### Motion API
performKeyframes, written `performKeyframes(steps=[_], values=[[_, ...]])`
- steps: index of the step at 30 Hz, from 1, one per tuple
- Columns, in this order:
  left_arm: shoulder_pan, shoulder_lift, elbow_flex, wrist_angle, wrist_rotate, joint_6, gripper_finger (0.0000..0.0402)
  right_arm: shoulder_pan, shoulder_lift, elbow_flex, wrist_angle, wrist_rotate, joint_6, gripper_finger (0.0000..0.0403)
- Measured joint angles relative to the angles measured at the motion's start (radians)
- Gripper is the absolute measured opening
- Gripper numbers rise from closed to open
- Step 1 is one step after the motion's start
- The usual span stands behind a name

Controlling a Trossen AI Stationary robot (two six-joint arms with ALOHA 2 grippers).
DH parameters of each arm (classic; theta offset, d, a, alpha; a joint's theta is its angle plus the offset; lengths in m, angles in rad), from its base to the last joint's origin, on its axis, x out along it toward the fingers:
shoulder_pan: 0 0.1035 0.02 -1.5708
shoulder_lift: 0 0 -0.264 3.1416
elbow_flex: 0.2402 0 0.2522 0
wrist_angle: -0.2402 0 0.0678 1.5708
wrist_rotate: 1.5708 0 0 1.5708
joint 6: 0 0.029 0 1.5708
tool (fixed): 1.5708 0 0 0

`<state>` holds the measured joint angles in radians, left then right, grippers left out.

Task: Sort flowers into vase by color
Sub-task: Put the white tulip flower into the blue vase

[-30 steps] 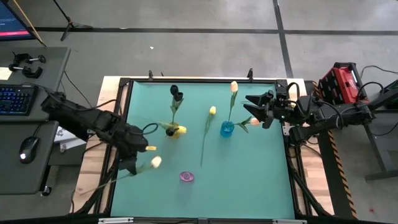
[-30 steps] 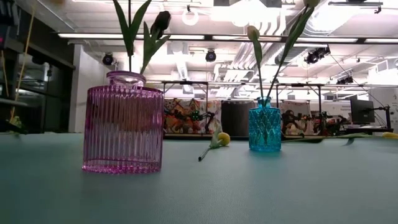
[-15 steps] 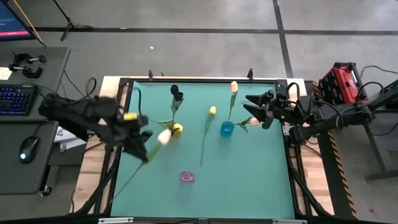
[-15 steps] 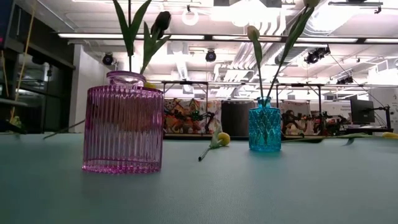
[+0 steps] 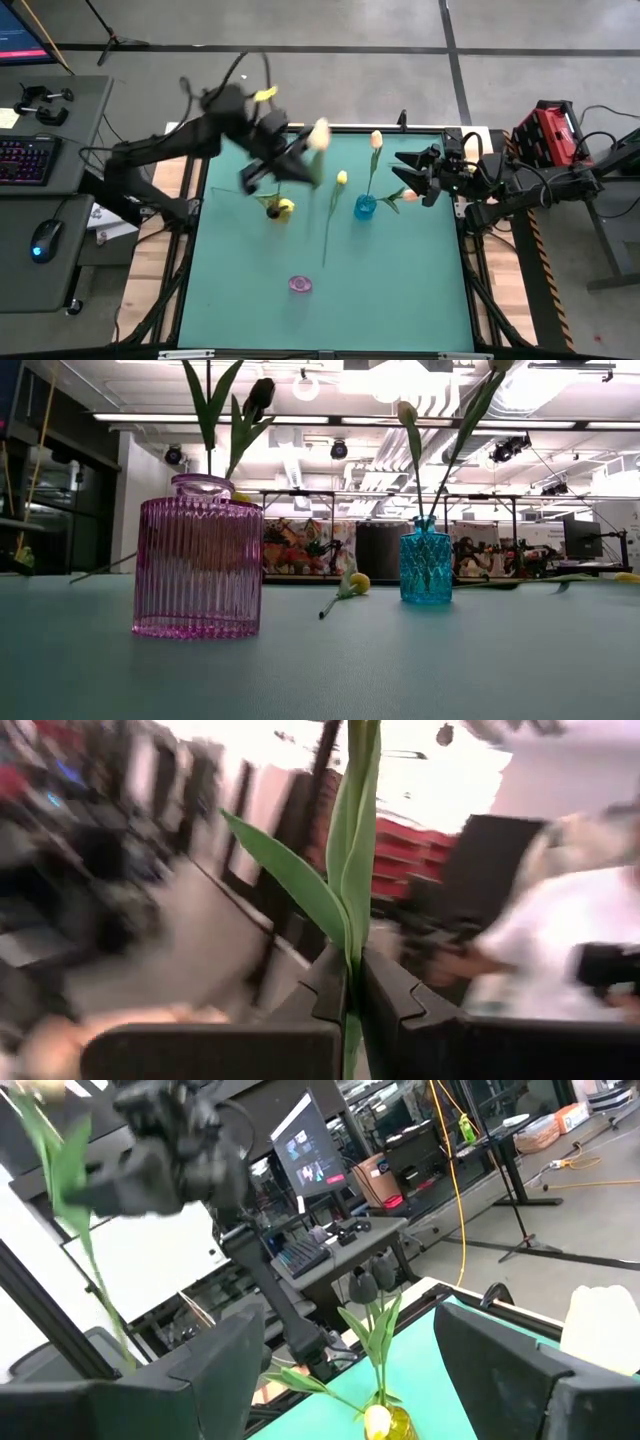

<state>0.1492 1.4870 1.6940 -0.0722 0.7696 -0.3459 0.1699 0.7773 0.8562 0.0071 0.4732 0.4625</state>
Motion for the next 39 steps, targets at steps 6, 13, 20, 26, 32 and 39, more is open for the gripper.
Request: performKeyframes(steps=[6, 13, 20, 26, 32, 39], values=[[0.029, 0.182, 0.142, -0.013, -0.173, 0.272, 0.0, 0.0, 0.0, 0.0, 0.016, 0.0, -0.026, 0.0279], [0.027, 0.232, -0.032, 0.114, -0.297, 0.31, 0.0, 0.0, 0.0, 0.0, 0.114, 0.0, -0.085, 0.0279], [0.056, 0.229, -0.298, 0.663, -0.458, 0.203, 0.0, 0.0, -0.001, 0.0, 0.258, -0.001, -0.193, 0.0279], [0.066, 0.263, -0.377, 0.722, -0.518, 0.226, 0.0, 0.0, -0.014, 0.0, 0.276, -0.001, -0.206, 0.0279], [0.067, 0.303, -0.377, 0.715, -0.523, 0.269, 0.0, 0.0, -0.014, 0.0, 0.294, -0.001, -0.201, 0.0279], [0.065, 0.302, -0.377, 0.642, -0.532, 0.314, 0.0, 0.0, -0.014, 0.0, 0.295, -0.001, -0.201, 0.0279]])
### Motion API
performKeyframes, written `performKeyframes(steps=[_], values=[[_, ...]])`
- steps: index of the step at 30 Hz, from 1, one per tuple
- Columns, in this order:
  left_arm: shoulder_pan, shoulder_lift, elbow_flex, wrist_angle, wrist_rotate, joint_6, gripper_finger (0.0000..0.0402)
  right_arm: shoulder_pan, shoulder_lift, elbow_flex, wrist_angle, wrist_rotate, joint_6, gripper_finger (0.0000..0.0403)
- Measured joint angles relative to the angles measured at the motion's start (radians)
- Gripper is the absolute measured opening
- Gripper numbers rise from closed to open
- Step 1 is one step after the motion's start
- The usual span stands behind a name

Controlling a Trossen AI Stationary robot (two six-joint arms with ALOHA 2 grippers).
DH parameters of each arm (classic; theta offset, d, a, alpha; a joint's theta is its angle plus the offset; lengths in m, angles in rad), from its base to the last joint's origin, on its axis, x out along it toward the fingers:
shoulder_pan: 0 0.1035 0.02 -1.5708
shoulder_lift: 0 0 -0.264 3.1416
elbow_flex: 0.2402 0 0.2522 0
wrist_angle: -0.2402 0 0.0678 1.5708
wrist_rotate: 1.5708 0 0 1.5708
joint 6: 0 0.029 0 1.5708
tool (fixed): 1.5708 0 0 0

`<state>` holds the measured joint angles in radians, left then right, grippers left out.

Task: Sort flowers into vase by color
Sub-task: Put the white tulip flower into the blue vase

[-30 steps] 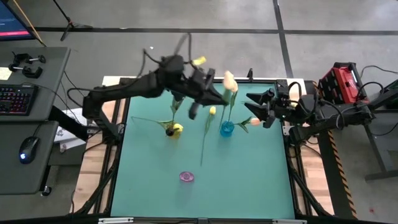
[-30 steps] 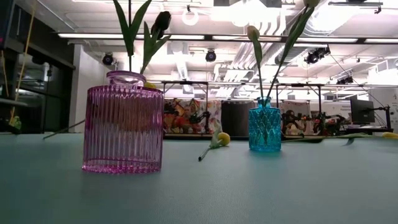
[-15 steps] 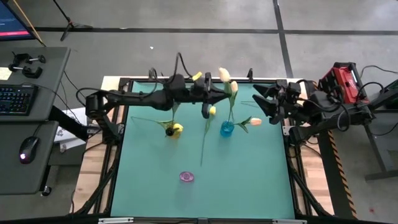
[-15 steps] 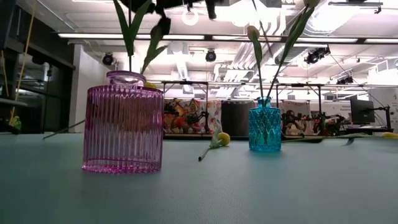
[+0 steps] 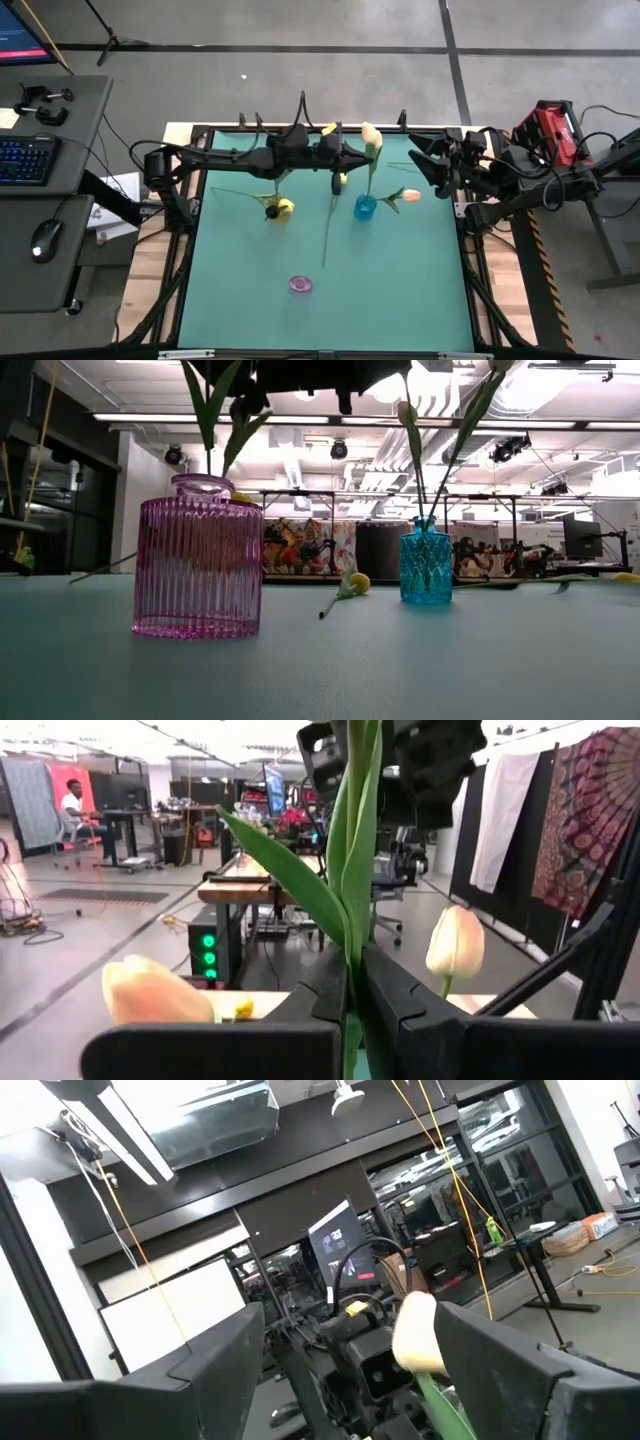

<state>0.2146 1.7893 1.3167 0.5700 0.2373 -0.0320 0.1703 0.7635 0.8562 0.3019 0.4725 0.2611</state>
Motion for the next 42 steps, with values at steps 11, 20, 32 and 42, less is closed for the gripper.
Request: performKeyframes(steps=[11, 20, 32, 42], values=[[-0.002, 0.001, 0.0, -0.05, 0.008, 0.026, 0.0, 0.0, 0.0, 0.0, 0.002, 0.0, 0.0, 0.0279], [-0.003, 0.001, 0.0, -0.05, 0.007, 0.01, 0.0, 0.0, 0.0, 0.0, 0.002, 0.0, -0.008, 0.0279], [-0.008, 0.05, 0.0, 0.009, 0.015, -0.024, 0.0, 0.0, 0.0, 0.0, 0.002, 0.0, -0.009, 0.0279], [-0.02, 0.065, 0.0, -0.017, -0.011, 0.029, 0.0, 0.0, 0.0, 0.0, 0.002, 0.0, -0.009, 0.0279]])
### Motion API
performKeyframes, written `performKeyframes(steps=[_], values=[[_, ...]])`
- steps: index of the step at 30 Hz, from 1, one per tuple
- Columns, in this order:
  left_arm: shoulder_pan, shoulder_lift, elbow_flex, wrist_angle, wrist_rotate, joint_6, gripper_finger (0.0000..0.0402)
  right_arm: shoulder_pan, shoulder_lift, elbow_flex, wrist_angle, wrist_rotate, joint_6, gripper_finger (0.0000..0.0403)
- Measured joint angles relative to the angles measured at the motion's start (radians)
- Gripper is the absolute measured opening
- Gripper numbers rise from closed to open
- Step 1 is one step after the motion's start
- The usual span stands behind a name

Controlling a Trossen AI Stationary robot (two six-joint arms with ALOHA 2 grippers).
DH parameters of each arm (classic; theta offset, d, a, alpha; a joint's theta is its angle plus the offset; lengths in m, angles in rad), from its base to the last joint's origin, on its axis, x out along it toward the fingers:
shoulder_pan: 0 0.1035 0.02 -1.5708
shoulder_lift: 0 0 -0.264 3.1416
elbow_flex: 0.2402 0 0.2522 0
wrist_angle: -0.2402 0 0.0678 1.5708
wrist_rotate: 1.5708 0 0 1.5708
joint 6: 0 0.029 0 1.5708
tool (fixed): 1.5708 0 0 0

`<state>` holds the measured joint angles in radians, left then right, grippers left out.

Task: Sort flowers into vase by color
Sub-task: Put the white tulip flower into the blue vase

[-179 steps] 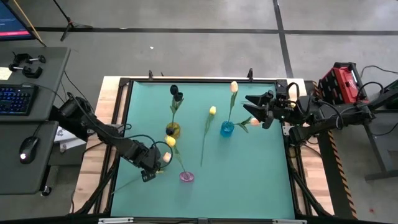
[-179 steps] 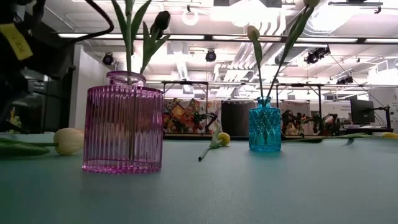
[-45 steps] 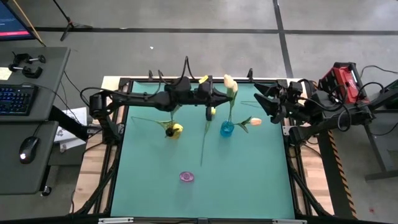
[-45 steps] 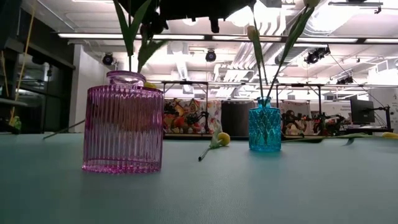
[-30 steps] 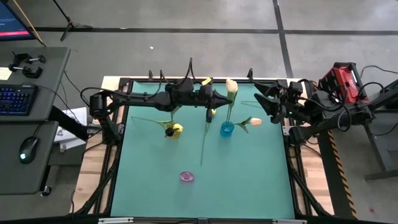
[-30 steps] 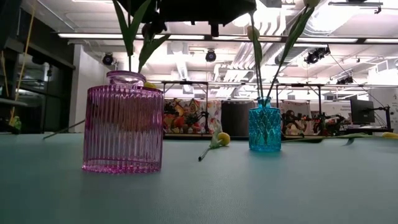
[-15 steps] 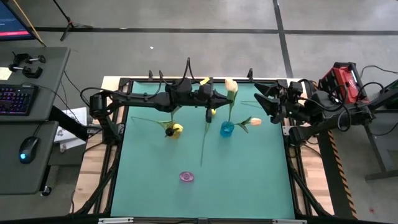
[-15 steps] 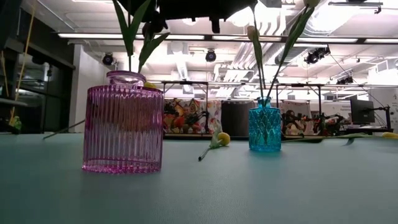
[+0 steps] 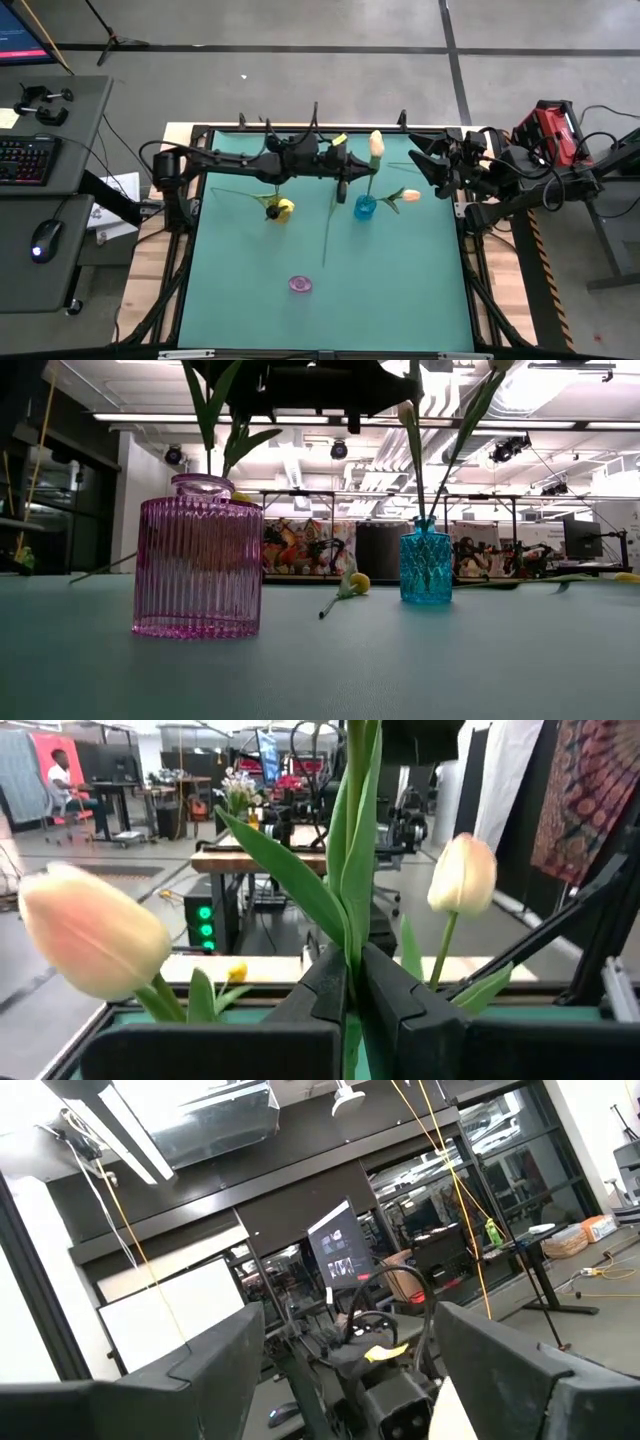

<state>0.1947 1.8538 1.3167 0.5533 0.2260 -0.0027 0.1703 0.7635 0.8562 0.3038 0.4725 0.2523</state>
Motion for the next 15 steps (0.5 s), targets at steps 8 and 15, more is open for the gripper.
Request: performKeyframes(steps=[8, 15], values=[[0.017, -0.002, 0.0, -0.017, 0.002, -0.168, 0.0051, 0.0, 0.0, 0.0, 0.0, 0.0, -0.011, 0.0279], [0.013, -0.009, 0.0, -0.027, 0.083, -0.179, 0.0155, 0.0, 0.0, 0.0, 0.0, 0.0, -0.009, 0.0279]])
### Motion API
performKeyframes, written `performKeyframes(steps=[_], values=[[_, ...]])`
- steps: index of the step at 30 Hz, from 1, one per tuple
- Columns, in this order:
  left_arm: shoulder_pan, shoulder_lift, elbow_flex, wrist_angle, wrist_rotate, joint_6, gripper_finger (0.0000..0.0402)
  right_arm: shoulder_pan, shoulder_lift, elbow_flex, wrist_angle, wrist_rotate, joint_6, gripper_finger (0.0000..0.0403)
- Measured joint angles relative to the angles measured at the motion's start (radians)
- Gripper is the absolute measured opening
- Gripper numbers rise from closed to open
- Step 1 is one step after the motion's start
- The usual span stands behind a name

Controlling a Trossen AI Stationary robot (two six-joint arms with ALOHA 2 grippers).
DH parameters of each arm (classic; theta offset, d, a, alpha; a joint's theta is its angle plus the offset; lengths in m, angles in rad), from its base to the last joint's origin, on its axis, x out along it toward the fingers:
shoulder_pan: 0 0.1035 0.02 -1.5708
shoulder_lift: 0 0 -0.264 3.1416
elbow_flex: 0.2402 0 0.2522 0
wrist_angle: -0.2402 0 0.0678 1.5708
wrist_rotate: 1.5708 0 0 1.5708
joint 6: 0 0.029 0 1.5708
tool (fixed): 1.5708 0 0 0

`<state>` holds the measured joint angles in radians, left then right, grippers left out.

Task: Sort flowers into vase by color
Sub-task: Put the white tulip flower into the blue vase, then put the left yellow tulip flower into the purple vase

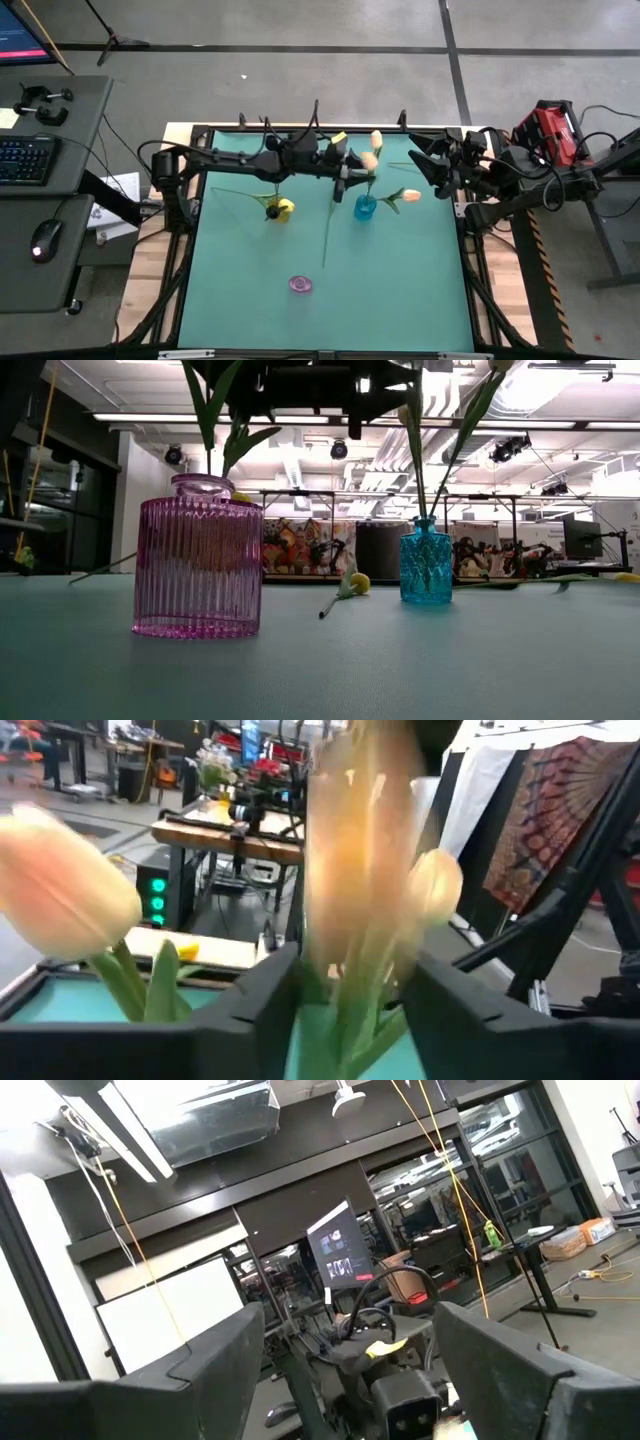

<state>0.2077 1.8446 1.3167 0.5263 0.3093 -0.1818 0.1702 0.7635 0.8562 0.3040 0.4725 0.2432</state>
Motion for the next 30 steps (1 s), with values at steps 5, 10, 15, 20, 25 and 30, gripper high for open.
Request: performKeyframes(steps=[5, 10, 15, 20, 25, 30], values=[[-0.005, -0.03, 0.0, -0.065, 0.005, 0.015, 0.0221, 0.0, 0.0, 0.0, 0.001, 0.0, 0.003, 0.0279], [0.004, -0.077, 0.0, -0.132, 0.004, 0.044, 0.0252, 0.0, 0.0, 0.0, 0.008, 0.0, 0.002, 0.0279], [0.018, -0.124, 0.0, -0.126, 0.001, 0.033, 0.0256, 0.0, 0.0, 0.0, 0.008, 0.0, -0.001, 0.0279], [0.031, -0.181, 0.033, -0.124, -0.001, 0.027, 0.0256, 0.0, 0.0, 0.0, 0.008, 0.0, -0.001, 0.0279], [0.045, -0.309, 0.097, -0.247, -0.001, 0.047, 0.0256, 0.0, 0.0, 0.0, 0.008, 0.0, -0.018, 0.0279], [0.051, -0.486, 0.163, -0.497, -0.066, 0.175, 0.0255, 0.0, 0.0, 0.0, 0.008, 0.001, -0.024, 0.0279]])
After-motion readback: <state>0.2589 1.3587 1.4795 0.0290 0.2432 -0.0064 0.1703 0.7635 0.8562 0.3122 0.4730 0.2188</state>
